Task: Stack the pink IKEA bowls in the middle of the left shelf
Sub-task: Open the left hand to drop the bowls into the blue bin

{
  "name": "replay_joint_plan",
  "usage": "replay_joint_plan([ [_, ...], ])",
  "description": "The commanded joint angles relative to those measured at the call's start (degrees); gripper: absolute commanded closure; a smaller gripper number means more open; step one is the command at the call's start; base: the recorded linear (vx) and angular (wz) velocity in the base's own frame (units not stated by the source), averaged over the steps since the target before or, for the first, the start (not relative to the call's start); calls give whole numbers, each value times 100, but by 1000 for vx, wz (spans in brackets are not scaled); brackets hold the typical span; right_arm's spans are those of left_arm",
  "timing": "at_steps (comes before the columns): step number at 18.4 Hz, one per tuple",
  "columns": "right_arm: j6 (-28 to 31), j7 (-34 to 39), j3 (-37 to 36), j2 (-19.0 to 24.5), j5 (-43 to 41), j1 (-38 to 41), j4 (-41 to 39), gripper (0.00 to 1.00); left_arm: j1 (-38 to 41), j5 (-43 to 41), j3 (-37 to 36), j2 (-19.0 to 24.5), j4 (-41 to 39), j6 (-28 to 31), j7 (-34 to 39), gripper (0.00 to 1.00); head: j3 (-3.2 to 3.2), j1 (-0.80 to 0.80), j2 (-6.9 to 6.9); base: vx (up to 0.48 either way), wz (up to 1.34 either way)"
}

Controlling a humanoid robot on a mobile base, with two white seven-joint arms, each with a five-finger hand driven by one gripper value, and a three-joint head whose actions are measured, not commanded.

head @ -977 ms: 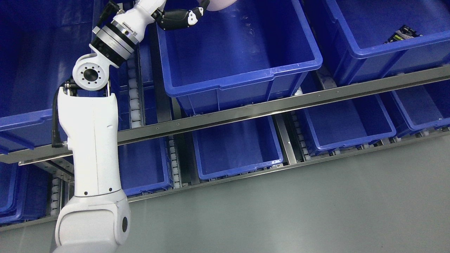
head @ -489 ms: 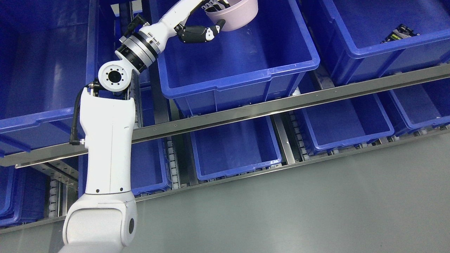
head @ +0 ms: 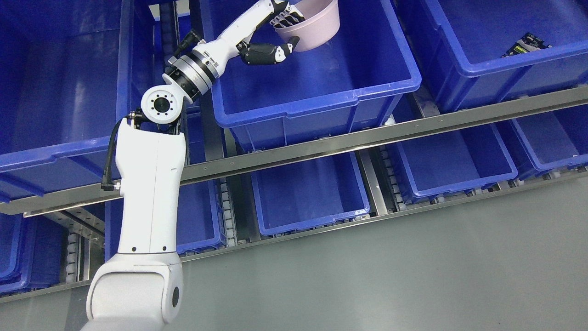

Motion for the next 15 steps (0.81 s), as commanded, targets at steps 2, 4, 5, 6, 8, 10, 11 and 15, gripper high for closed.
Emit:
replay_joint_plan([
  [2, 4, 1, -27, -100, -9, 0, -100, 0, 23, 17, -171, 50, 194, -19, 111, 64, 0, 0, 0, 0, 0],
  [4, 4, 1, -27, -100, -9, 0, -100, 0, 23, 35, -153, 50, 167, -27, 111, 54, 0, 0, 0, 0, 0],
  [5, 4, 1, -27, -100, -9, 0, -100, 0, 15, 43, -127, 50, 132, -27, 129, 48, 0, 0, 0, 0, 0],
  [6, 4, 1, -27, -100, -9, 0, -100, 0, 6, 44, -49, 50, 88, -45, 138, 42, 0, 0, 0, 0, 0],
  [8, 4, 1, -27, -100, -9, 0, -100, 0, -3, 96, 110, 50, -96, -45, 373, 32, 0, 0, 0, 0, 0],
  [10, 4, 1, -27, -100, -9, 0, -100, 0, -12, 611, 119, 50, -202, -54, 1214, 21, 0, 0, 0, 0, 0],
  [11, 4, 1, -27, -100, -9, 0, -100, 0, -12, 1085, 110, 50, -246, -54, 1819, 18, 0, 0, 0, 0, 0],
  [15, 4, 1, -27, -100, -9, 0, -100, 0, 6, 2801, 75, 50, -360, -54, 3853, 8, 0, 0, 0, 0, 0],
])
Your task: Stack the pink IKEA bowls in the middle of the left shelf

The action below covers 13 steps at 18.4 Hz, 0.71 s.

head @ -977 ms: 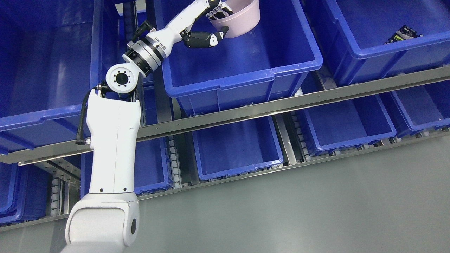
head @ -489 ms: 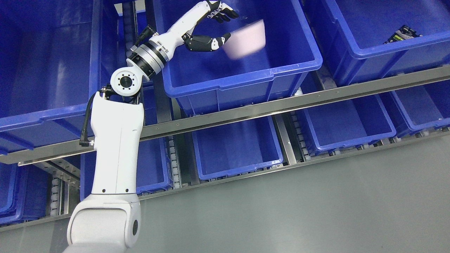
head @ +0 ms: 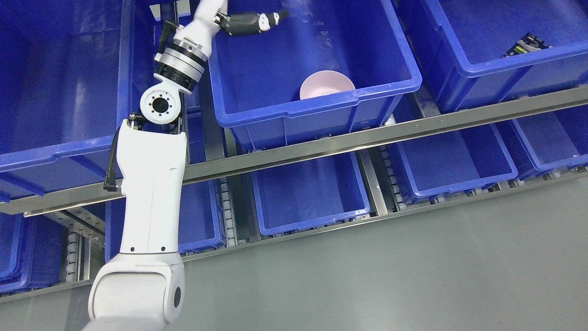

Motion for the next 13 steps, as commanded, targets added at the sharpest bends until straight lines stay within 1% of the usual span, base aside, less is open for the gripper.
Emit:
replay_joint_plan([
  [1, 4, 0, -26, -100, -9, 0, -100, 0, 79, 1570, 111, 89, -442, 140, 1232, 4, 0, 0, 0, 0, 0],
  [2, 4, 0, -26, -100, -9, 0, -100, 0, 254, 1596, 111, 89, -644, 402, 1241, 0, 0, 0, 0, 0, 0],
  [7, 4, 0, -26, -100, -9, 0, -100, 0, 975, 1816, 58, 89, -1803, 1141, 1258, 0, 0, 0, 0, 0, 0],
  [10, 4, 0, -26, -100, -9, 0, -100, 0, 1537, 1816, -38, 89, -2393, 1169, 1267, 0, 0, 0, 0, 0, 0],
  [13, 4, 0, -26, -100, -9, 0, -100, 0, 1925, 1816, -187, 89, -2640, 1161, 1293, 0, 0, 0, 0, 0, 0],
])
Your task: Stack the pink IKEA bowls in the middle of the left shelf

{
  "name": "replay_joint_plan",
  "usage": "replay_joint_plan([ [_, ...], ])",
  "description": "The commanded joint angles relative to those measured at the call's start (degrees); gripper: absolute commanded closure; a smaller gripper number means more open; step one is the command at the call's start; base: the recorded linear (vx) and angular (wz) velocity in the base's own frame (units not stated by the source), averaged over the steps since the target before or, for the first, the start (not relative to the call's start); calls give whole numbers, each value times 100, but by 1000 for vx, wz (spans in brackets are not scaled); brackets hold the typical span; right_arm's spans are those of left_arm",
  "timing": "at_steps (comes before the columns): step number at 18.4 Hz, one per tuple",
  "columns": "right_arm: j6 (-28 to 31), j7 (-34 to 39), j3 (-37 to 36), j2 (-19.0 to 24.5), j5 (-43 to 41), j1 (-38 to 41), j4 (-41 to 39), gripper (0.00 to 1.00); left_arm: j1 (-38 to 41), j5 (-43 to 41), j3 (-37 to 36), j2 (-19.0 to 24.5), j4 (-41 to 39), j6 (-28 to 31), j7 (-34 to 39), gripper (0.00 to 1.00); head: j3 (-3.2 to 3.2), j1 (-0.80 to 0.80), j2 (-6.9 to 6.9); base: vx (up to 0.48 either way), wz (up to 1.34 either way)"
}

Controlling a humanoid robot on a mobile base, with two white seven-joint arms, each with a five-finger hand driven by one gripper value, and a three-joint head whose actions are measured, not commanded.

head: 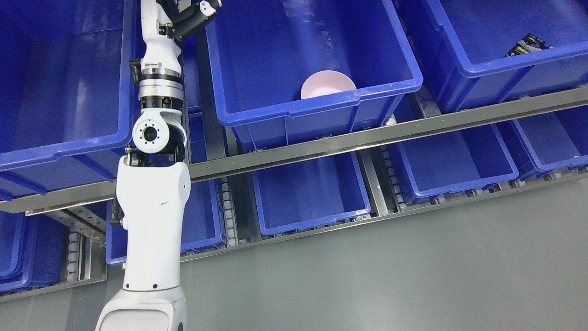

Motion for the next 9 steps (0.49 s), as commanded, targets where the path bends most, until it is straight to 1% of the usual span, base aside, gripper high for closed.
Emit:
replay_joint_plan([
  [1, 4, -1, -26, -100, -9, 0, -100, 0, 750, 162, -202, 96, -1349, 23, 27, 0, 0, 0, 0, 0, 0],
  [9, 4, -1, -26, -100, -9, 0, -100, 0, 750, 162, -194, 96, -1419, 49, 27, 0, 0, 0, 0, 0, 0],
])
